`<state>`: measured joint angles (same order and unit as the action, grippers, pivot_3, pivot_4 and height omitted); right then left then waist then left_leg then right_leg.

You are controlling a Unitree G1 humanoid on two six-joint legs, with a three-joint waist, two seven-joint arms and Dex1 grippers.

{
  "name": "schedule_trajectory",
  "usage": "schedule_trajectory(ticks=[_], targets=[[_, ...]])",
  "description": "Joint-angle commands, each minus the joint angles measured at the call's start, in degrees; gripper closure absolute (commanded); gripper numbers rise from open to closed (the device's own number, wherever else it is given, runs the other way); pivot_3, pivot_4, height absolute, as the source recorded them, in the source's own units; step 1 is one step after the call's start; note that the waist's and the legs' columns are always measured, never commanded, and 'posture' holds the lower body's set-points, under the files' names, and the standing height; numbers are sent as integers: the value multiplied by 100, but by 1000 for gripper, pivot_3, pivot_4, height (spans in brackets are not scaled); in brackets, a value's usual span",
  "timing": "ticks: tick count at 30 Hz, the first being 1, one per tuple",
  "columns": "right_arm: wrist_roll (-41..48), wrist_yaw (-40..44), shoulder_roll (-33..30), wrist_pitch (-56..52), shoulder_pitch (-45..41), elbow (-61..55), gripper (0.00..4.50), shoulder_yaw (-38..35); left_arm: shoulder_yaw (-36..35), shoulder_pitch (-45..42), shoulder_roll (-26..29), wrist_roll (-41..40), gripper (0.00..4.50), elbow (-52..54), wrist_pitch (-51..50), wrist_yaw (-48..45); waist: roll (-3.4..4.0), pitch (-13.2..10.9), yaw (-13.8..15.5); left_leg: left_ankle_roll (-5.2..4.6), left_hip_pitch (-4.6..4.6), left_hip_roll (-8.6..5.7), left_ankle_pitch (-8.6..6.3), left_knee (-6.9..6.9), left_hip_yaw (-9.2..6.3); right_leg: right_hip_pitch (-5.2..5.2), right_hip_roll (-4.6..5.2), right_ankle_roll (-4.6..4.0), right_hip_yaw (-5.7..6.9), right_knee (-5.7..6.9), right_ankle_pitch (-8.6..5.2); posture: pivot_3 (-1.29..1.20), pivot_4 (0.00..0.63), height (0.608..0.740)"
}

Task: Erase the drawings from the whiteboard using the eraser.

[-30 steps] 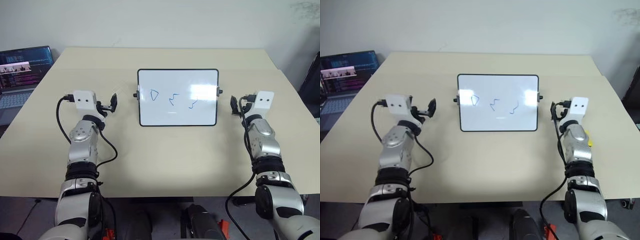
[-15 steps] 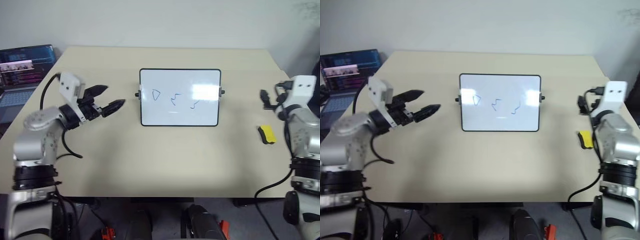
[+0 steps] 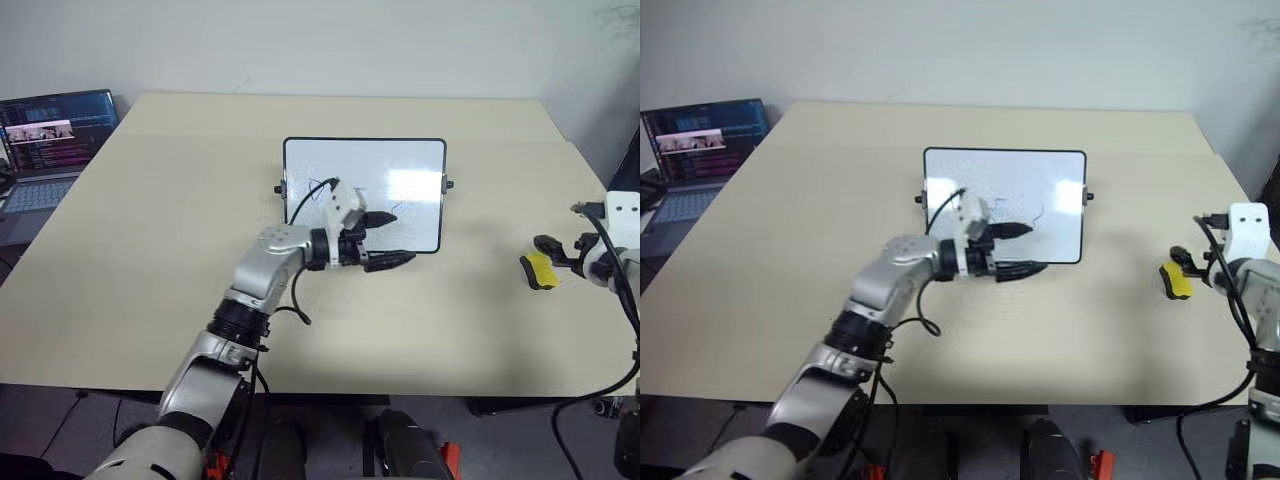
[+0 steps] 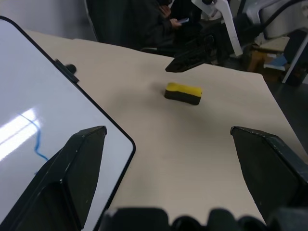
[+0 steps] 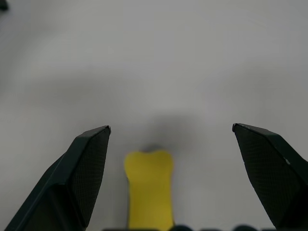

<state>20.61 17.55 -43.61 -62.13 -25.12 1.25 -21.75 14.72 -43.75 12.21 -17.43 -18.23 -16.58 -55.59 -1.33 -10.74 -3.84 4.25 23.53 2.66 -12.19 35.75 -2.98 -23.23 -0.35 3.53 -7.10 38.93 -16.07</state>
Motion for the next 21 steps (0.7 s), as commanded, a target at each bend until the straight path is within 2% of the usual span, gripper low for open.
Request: schedule_trajectory(ticks=[1,12,21], targets=[[219,349,-237,-280,226,-243,39,-206,164,44,-255,175,0,54,254,-37,0,0,11,0,1,-1,0,2,0,2,0,1,0,0,0,0,150,740],[107,577,-214,-244,306,-68,39,29,141,182,-294,251,0,220,120,-149,2,1,7,0,3,-2,0,16,-1,5,0,6,0,4,1,0,150,740],[69,441,24,-159,310,-8,39,34,71,200,-219,228,0,275,1,-176,2,1,9,0,4,-2,0,16,-1,4,0,6,0,4,1,0,150,740]])
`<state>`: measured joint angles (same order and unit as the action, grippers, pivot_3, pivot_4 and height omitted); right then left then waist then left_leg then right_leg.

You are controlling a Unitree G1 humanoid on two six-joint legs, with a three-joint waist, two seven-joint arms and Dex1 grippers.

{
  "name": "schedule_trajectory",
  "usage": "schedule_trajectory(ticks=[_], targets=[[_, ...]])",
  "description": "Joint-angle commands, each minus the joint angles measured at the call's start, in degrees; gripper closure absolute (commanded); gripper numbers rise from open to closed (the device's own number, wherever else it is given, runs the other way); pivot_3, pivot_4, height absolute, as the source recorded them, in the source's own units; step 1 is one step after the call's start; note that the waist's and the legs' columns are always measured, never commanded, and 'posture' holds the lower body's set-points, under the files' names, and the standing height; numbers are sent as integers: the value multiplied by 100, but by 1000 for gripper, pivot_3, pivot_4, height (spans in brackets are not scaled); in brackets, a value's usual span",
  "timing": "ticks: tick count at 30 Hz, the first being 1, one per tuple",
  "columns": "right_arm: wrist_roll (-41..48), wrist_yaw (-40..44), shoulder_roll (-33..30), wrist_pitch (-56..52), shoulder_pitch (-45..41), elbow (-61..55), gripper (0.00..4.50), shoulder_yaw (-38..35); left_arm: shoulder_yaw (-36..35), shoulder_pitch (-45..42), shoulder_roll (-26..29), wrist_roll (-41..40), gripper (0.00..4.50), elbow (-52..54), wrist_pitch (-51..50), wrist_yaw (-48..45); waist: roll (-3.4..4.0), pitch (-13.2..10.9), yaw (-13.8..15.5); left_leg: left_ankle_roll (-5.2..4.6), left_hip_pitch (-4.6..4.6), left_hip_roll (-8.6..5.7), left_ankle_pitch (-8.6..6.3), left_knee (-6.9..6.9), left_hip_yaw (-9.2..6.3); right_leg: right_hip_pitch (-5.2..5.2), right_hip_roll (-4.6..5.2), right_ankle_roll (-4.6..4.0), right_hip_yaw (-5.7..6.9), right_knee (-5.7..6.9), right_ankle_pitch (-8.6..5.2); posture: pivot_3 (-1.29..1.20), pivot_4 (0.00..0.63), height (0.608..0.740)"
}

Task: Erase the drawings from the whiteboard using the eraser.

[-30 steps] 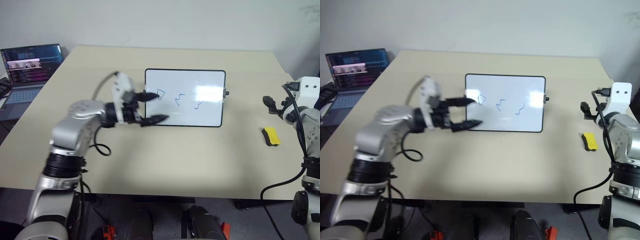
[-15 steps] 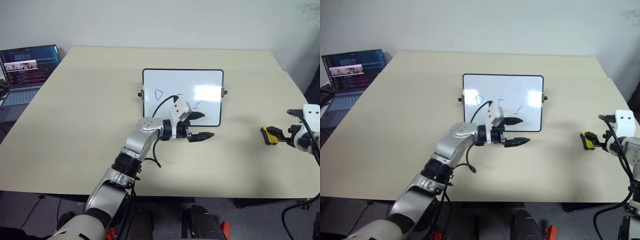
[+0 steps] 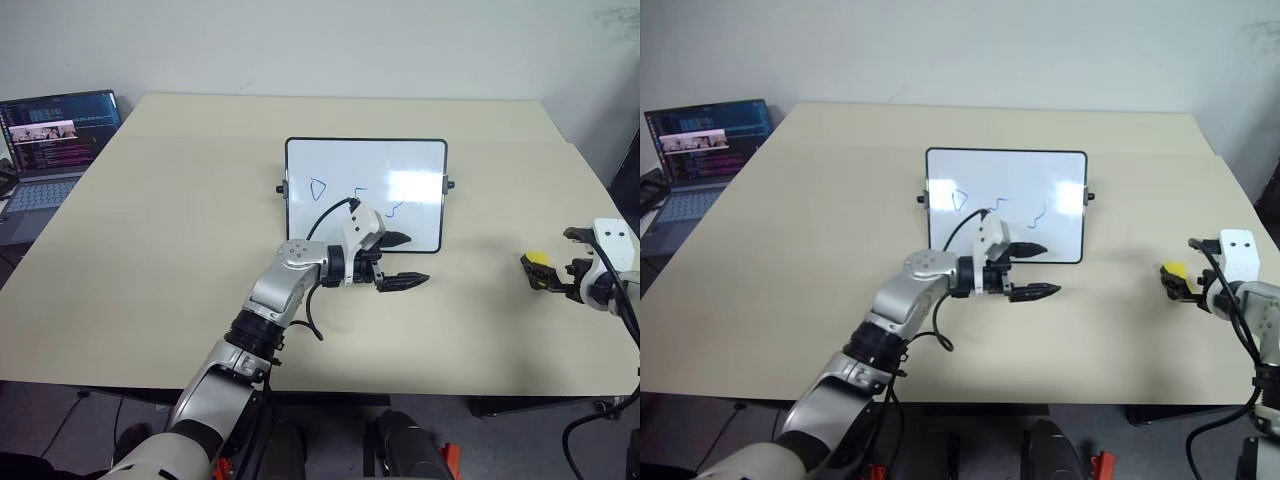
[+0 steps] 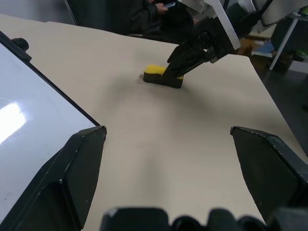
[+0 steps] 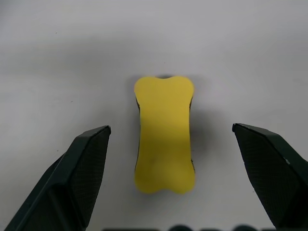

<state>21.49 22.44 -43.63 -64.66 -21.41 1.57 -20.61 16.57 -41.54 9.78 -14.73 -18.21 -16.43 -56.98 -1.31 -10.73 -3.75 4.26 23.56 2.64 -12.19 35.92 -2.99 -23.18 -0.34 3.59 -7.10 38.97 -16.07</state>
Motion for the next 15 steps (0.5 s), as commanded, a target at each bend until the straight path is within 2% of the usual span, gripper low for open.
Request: schedule_trajectory(ticks=[1,2,15], targets=[[-28,-65,41,106,-88,-10,39,-78,-129,-24,31,-50,0,271,-27,-30,0,0,0,0,0,0,0,0,0,0,0,0,0,0,0,0,150,740],[-34,-79,52,112,-104,5,209,-76,-144,-19,42,-61,0,286,-47,-24,0,0,2,0,0,0,0,0,0,0,0,0,0,0,0,0,150,740],[-33,-168,125,222,-124,123,209,-78,-173,109,132,-85,0,539,-255,-1,0,0,8,0,1,0,0,1,-1,0,0,0,1,0,0,0,150,740]])
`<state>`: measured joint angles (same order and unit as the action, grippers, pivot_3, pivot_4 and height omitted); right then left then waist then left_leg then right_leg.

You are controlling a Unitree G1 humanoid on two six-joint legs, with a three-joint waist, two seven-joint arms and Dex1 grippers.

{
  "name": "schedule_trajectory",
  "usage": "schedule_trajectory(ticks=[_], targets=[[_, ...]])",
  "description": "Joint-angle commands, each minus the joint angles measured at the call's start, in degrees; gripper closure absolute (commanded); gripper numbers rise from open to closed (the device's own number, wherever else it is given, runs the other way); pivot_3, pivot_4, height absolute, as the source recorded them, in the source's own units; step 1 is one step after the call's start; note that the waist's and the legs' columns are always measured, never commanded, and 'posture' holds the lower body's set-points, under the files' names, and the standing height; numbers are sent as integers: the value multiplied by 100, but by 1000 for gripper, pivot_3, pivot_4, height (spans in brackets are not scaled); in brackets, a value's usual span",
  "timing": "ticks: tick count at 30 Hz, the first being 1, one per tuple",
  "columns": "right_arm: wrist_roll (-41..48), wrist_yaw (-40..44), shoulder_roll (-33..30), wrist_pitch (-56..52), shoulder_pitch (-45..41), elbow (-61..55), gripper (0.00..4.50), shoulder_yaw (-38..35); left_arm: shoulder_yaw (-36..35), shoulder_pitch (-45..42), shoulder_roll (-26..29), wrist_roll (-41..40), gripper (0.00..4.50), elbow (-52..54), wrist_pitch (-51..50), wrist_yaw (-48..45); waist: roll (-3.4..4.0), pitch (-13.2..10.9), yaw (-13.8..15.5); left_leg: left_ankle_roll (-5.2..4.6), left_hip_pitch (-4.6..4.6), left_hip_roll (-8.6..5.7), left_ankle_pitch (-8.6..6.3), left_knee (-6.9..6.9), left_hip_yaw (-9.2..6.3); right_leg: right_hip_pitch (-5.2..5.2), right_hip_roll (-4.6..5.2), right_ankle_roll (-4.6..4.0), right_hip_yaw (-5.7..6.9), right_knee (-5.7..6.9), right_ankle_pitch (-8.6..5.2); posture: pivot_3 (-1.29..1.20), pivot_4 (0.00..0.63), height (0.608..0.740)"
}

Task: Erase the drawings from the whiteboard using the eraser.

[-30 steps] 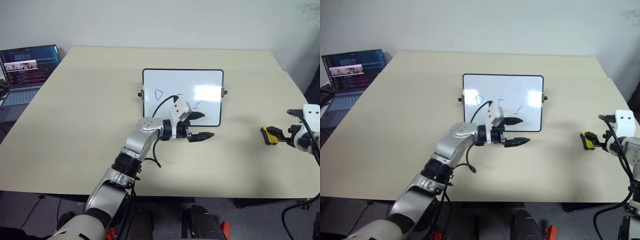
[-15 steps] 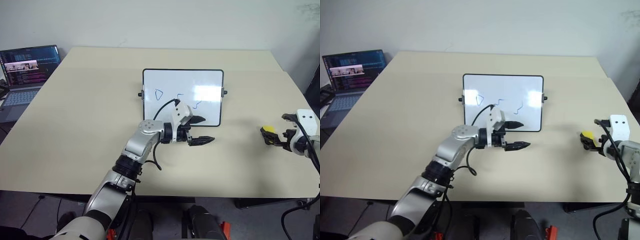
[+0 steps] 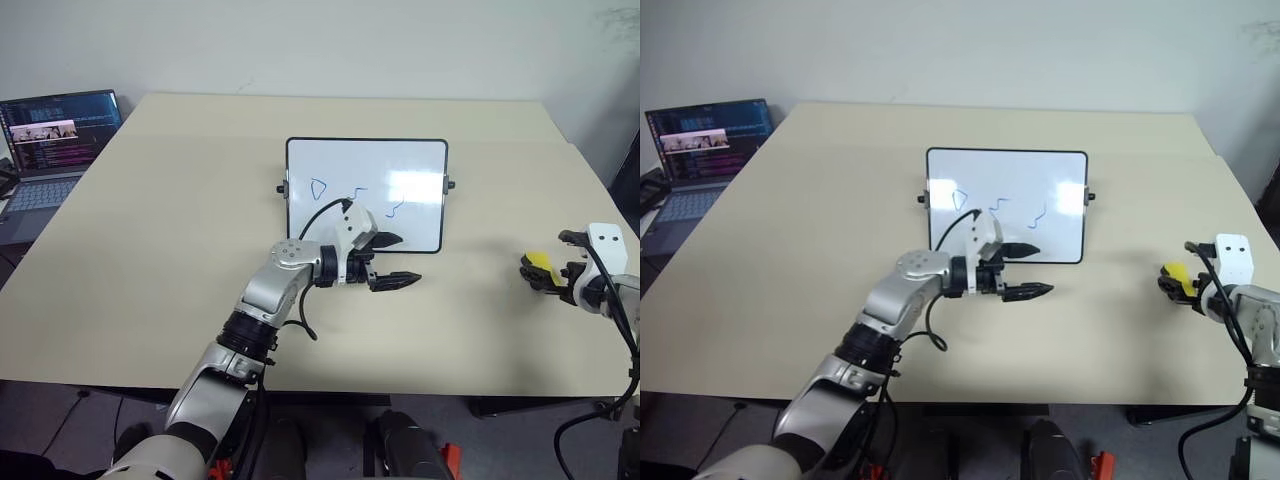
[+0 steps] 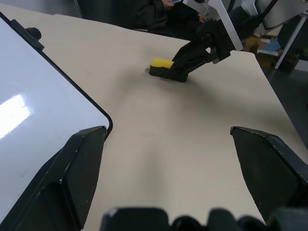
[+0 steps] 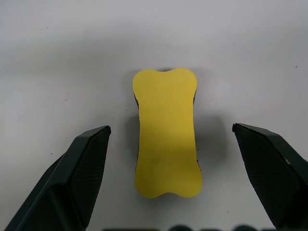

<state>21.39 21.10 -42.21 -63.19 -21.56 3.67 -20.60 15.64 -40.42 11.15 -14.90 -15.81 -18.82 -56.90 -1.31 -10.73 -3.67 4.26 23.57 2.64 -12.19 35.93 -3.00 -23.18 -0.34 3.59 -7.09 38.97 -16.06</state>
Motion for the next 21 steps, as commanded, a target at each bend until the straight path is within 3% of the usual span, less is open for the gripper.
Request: schedule_trajectory(ticks=[1,21], targets=[[-20,-41,-17,65,-112,-95,209,-83,-81,4,-4,-68,0,315,-27,-9,0,0,0,0,0,0,0,0,0,0,0,0,0,0,0,0,150,740],[-39,-321,317,158,-171,-99,209,-177,-101,-7,10,-62,0,317,-57,-34,1,0,12,0,1,0,0,0,-1,0,0,0,1,0,0,0,150,740]])
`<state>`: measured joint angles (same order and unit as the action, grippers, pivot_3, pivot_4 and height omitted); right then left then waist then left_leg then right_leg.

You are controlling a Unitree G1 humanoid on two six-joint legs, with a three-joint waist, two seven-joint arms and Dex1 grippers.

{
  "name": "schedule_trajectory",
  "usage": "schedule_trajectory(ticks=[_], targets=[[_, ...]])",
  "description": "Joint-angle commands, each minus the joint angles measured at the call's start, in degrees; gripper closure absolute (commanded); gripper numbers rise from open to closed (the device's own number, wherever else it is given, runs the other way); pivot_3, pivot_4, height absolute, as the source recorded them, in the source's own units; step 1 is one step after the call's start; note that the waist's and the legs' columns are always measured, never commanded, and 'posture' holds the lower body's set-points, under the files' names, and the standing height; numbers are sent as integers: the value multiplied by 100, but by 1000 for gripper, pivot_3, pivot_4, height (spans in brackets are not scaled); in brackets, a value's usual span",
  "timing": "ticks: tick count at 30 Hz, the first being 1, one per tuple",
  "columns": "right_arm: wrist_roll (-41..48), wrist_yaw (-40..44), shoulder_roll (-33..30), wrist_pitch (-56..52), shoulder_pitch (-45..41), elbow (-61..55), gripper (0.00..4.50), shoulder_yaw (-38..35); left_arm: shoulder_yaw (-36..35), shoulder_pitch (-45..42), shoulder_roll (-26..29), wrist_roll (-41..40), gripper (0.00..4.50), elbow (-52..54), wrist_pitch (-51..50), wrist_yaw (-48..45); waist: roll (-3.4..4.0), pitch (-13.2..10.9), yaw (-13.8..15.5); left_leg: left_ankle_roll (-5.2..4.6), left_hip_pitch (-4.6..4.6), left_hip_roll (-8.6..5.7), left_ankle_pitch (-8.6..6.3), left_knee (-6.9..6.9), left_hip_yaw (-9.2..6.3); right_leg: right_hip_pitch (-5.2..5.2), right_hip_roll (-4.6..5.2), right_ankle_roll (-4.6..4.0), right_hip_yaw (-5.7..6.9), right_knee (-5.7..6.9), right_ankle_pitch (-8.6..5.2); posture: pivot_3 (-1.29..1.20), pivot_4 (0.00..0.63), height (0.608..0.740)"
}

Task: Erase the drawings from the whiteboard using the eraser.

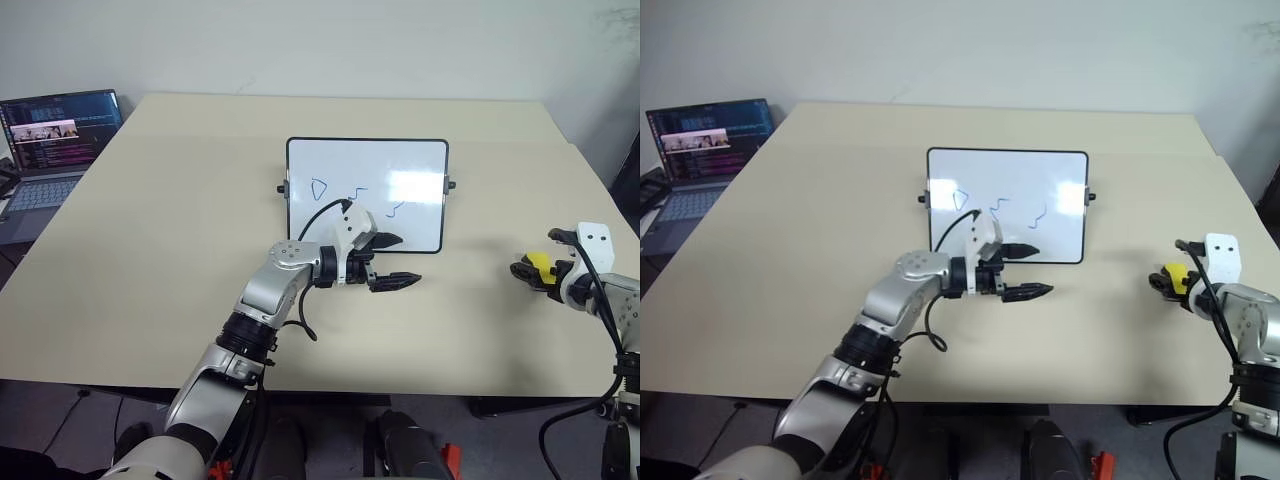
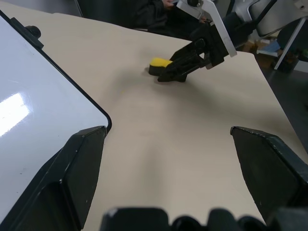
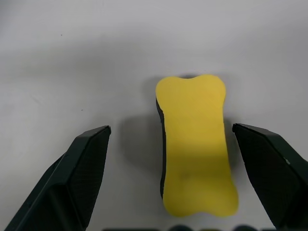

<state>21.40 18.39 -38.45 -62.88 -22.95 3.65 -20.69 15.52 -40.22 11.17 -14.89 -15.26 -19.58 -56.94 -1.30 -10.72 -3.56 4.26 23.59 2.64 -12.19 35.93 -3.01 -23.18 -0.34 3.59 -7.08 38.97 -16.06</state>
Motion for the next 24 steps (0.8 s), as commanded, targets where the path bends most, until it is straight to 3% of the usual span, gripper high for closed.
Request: schedule_trajectory(ticks=[1,13,24], targets=[[-46,-53,-62,141,-40,-77,209,-160,-89,-27,11,-61,0,262,19,-29,0,0,1,0,0,0,0,0,0,0,0,0,0,0,0,0,150,740],[-95,-72,-260,-50,-287,54,209,-29,-95,-5,33,-60,0,294,0,-4,0,0,-1,0,0,0,0,1,0,0,0,0,-1,0,0,0,150,740],[-15,857,-1347,-1134,-1169,901,209,875,-70,36,27,-36,0,339,6,20,1,0,10,0,0,0,0,0,-1,0,0,0,1,-3,0,0,150,740]])
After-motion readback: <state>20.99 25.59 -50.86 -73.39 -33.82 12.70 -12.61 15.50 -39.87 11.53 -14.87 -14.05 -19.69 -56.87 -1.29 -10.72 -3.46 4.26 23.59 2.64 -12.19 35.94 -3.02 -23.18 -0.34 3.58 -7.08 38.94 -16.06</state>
